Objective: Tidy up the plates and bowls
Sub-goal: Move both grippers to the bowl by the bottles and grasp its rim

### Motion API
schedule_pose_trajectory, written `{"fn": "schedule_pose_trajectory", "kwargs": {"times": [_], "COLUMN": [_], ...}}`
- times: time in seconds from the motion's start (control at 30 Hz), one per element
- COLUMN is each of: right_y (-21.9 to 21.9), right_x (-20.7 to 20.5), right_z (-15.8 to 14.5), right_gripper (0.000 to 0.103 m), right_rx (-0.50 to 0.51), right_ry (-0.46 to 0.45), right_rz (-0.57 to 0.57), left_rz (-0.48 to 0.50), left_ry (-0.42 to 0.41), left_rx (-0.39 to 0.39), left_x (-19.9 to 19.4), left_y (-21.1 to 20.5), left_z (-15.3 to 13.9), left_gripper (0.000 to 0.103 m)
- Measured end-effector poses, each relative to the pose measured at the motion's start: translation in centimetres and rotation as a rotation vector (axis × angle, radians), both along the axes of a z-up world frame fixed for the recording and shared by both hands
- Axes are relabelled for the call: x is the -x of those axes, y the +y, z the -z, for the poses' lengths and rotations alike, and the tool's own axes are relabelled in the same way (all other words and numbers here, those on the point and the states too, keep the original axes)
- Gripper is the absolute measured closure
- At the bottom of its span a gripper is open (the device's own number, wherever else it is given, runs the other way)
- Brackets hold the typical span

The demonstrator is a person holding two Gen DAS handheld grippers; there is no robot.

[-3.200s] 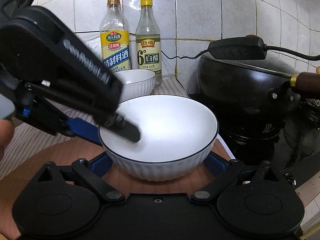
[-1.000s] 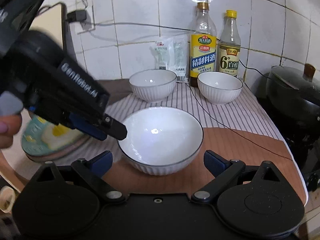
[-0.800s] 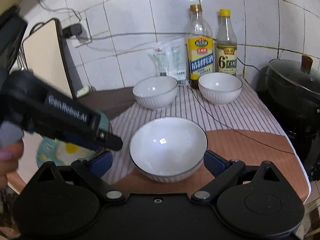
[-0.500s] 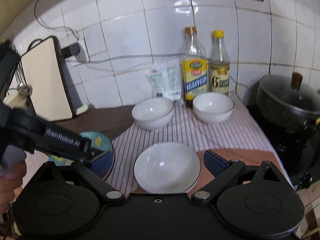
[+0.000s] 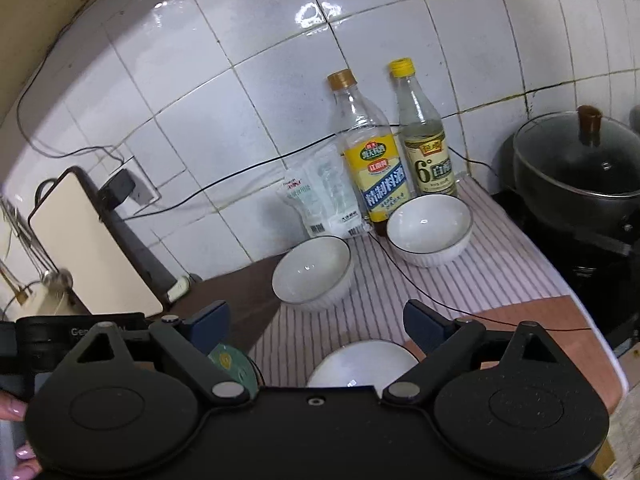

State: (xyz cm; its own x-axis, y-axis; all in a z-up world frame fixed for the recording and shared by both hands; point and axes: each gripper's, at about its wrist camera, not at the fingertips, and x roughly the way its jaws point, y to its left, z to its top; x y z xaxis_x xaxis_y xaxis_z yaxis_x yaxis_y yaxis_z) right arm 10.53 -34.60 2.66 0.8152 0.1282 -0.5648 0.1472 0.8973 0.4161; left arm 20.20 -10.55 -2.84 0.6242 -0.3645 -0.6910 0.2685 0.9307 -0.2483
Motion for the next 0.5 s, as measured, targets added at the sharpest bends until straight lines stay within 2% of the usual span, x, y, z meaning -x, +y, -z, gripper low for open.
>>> {"fn": "schedule_pose_trajectory", "kwargs": {"times": [0.13,0.2,0.3,0.43,0.5], "right_y": [-0.1,-0.3,-1.0,-1.0,-1.0], "right_x": [-3.2,-4.9,-7.5,-10.4,-11.6], "right_z": [0.9,1.5,2.9,4.8,5.8], "right_gripper": [0.014,0.015,0.018,0.019,0.020], "right_rx": [-0.014,-0.019,-0.079,-0.115,-0.121], "right_ry": [0.027,0.042,0.095,0.155,0.167], "right_rz": [-0.009,-0.011,-0.002,0.004,0.008], "left_rz": [0.016,0.023,0.047,0.054,0.058], "left_ry": [0.005,0.002,0.001,0.026,0.010], "left_rx": [0.053,0.024,-0.003,-0.002,0.005], "left_x": [-3.2,-4.8,-7.5,-11.0,-12.8], "left_y": [0.2,-0.3,-1.1,-2.0,-2.1], "left_z": [0.8,1.5,3.0,5.5,6.6], "left_gripper": [0.048,0.048,0.048,0.048,0.048]}}
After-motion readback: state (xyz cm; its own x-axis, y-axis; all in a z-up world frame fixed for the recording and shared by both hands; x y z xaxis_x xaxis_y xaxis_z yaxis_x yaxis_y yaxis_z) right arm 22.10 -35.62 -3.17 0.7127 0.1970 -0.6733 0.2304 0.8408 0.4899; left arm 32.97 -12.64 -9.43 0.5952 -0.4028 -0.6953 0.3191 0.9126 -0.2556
